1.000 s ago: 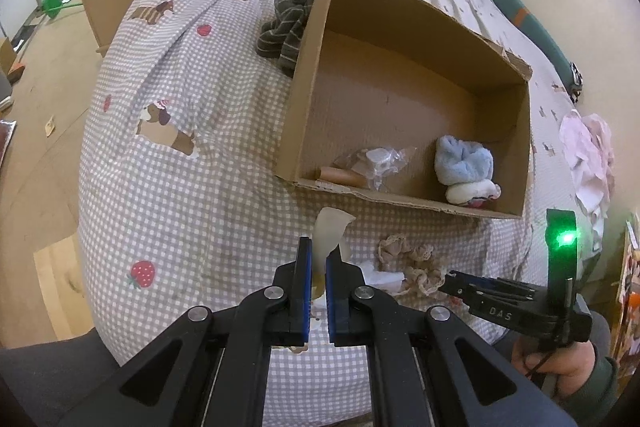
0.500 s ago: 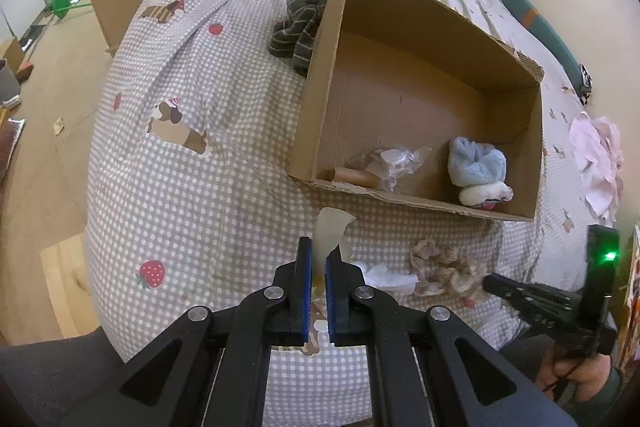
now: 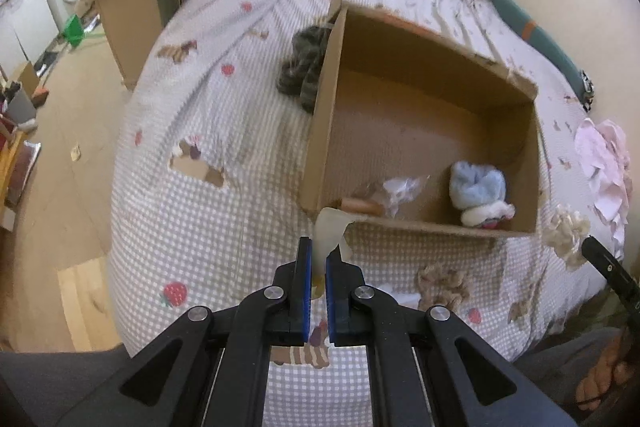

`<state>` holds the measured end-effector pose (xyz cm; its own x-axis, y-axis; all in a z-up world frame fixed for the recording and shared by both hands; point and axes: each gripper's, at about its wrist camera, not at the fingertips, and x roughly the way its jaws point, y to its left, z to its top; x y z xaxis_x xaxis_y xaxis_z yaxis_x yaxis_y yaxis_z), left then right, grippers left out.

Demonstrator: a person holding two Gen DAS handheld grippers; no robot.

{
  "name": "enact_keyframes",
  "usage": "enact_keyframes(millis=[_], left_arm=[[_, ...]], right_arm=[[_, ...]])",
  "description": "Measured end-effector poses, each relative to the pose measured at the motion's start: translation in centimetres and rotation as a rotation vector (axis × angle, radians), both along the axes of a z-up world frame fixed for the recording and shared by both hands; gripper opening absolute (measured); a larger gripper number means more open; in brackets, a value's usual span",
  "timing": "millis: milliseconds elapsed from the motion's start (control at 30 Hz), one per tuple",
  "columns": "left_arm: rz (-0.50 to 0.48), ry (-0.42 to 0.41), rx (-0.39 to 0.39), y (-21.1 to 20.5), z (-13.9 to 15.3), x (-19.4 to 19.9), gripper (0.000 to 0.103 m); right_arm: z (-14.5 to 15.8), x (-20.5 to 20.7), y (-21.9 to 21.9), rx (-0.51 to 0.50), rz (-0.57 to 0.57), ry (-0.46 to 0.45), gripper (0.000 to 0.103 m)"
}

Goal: Organize soft objects
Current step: 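Carry the white tissue into the box with the right tool while the left tool follows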

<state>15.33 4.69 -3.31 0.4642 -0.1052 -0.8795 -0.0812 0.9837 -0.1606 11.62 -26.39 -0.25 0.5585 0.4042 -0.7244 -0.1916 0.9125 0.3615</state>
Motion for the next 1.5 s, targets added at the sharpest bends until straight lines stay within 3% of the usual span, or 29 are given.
enact_keyframes(millis=[300, 633, 833, 1067, 1500], left_arm=[[-0.049, -0.100, 0.022, -2.1, 3.4, 0.8, 0.006], [-0.087, -0.130, 0.044, -3.3, 5.4, 4.7, 0.006], [-0.118, -0.117, 0.069, -4.4, 4.3, 7.1, 0.006], [-0.157, -0.095, 0.072, -6.0, 1.3, 8.2, 0.006], [-0.139, -0.073, 0.098, -6.8, -1.2, 8.9, 0.006]], right_arm=[[1.4, 2.1, 0.8, 0.064, 0.000, -0.020, 0.013], [1.8, 6.0, 1.8, 0.121, 0.010, -0.014, 0.013], [0.5, 8.0, 2.5, 0.104, 0.011, -0.002, 0.013], [-3.3, 9.2, 2.3, 0.108, -0.012, 0.091, 0.013], [-6.1, 10.4, 3.9, 0.081, 0.022, 0.185, 0.013]])
